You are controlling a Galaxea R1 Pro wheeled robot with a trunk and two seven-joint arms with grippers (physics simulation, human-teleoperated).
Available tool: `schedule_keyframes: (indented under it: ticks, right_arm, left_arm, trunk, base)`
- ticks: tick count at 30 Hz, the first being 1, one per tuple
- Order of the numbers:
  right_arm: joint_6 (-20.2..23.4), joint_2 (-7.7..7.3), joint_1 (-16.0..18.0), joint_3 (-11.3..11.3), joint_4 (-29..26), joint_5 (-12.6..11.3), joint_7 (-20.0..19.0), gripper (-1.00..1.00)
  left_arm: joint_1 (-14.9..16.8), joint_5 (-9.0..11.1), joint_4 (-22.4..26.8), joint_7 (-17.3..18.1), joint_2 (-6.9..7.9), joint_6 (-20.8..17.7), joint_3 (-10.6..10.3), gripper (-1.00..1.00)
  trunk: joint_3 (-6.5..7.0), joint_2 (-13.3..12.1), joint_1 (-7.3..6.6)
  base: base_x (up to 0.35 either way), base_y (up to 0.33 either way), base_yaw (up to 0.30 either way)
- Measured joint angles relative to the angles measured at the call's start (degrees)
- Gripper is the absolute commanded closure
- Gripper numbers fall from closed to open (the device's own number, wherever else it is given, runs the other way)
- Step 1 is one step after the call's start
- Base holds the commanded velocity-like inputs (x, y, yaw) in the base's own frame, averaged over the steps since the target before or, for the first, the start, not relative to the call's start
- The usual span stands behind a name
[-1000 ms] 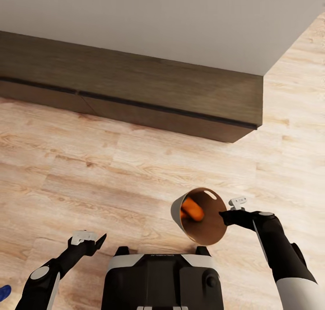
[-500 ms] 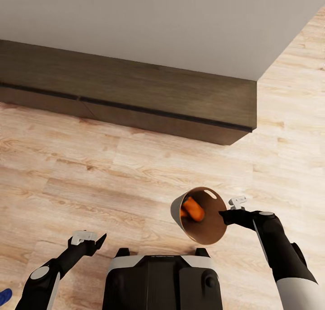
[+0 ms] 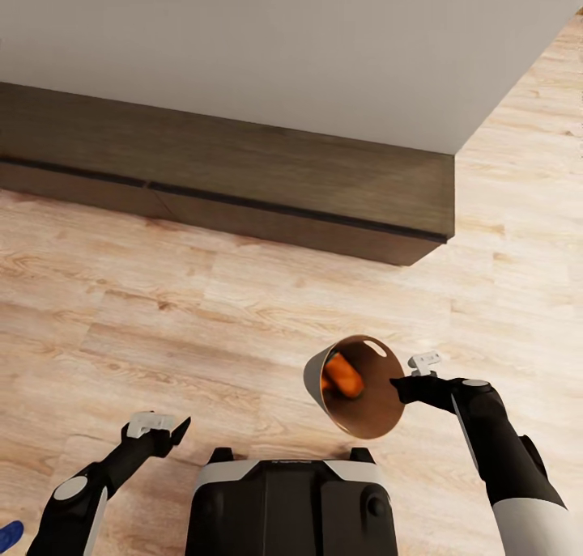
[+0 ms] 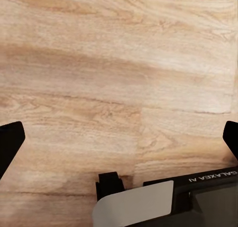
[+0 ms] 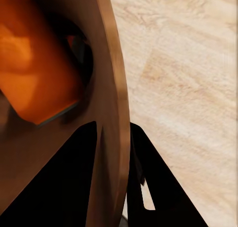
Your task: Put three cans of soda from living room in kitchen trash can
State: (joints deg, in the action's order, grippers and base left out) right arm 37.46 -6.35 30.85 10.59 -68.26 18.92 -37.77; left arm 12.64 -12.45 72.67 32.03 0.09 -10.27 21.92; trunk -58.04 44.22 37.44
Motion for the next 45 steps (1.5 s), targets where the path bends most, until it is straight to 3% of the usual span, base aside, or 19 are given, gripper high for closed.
schedule_keyframes:
  ticks: [15, 31, 45]
  right_arm:
    - [0.03, -0.02, 0.0, 0.01, -0.06, -0.01, 0.11, 1.0]
    - [0.07, 0.09, 0.0, -0.08, -0.02, 0.18, 0.98, 1.0]
    - [0.09, 0.19, 0.0, -2.04, 0.15, 0.29, 1.21, 1.0]
  left_arm:
    - [-0.07, 0.06, 1.49, 0.05, 0.0, -0.1, 0.05, -1.0]
    - [-0.12, 0.06, 1.35, 0.39, 0.0, 0.03, -0.03, -1.0]
    - [-0.16, 0.06, 1.33, 0.4, 0.0, 0.16, -0.08, -1.0]
  trunk:
    - [3.65, -5.23, -2.86]
    - [3.86, -5.23, -2.86]
    - [3.86, -5.23, -2.86]
  base:
    - [0.0, 0.0, 0.001]
    - [0.0, 0.0, 0.143]
    - [0.0, 0.0, 0.249]
